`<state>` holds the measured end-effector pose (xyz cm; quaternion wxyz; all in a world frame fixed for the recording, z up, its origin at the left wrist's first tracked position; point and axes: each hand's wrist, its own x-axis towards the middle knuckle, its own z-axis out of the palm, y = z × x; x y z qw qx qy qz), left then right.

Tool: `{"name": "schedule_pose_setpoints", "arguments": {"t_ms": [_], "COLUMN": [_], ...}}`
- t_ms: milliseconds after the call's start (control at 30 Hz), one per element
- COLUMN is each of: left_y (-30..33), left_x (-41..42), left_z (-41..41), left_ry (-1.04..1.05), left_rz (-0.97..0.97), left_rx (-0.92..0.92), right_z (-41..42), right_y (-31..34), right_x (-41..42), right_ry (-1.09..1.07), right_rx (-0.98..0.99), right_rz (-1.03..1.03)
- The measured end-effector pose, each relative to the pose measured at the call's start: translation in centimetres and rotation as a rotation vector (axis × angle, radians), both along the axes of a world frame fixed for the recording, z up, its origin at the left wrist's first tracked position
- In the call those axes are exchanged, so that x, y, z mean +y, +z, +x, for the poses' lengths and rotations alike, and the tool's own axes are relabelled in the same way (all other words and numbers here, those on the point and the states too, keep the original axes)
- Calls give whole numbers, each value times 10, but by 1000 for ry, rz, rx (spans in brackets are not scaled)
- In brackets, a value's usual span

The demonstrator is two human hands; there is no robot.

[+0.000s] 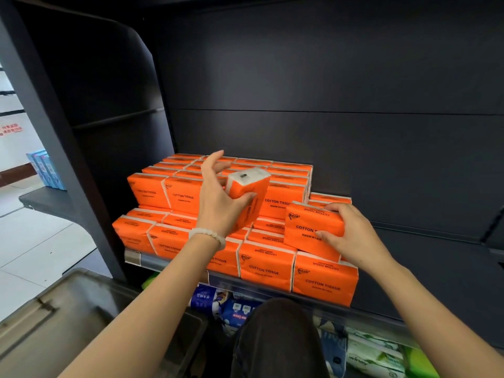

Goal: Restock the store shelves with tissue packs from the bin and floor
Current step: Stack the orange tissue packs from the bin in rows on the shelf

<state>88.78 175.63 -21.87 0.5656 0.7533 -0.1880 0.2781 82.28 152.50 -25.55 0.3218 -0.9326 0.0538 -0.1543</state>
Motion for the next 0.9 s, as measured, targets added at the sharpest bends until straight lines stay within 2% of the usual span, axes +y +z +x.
{"name": "schedule_pose_setpoints", "arguments": {"t_ms": [100,167,300,433,567,700,900], "left_y": [-4,-10,-24,-23,-13,-6,-12], "left_x": [1,2,4,4,11,16,13], "left_z": [4,9,23,40,61,79,95], "left_ry": [60,69,82,71,-15,-48,-7], "left_rz": [68,194,465,631,676,822,1018], "left_rx": [11,16,-97,-232,-191,-156,-95], "right_z": [1,1,4,13,31,52,76], "right_y": [0,-1,1,11,21,21,7], "right_x": [0,-1,-1,-1,7,17,29], "right_ry": [1,4,16,51,76,65,48], "right_rx": [-8,-13,-4,-54,-125,-171,-225], "right_rz": [1,5,5,-7,-2,-59,-130]}}
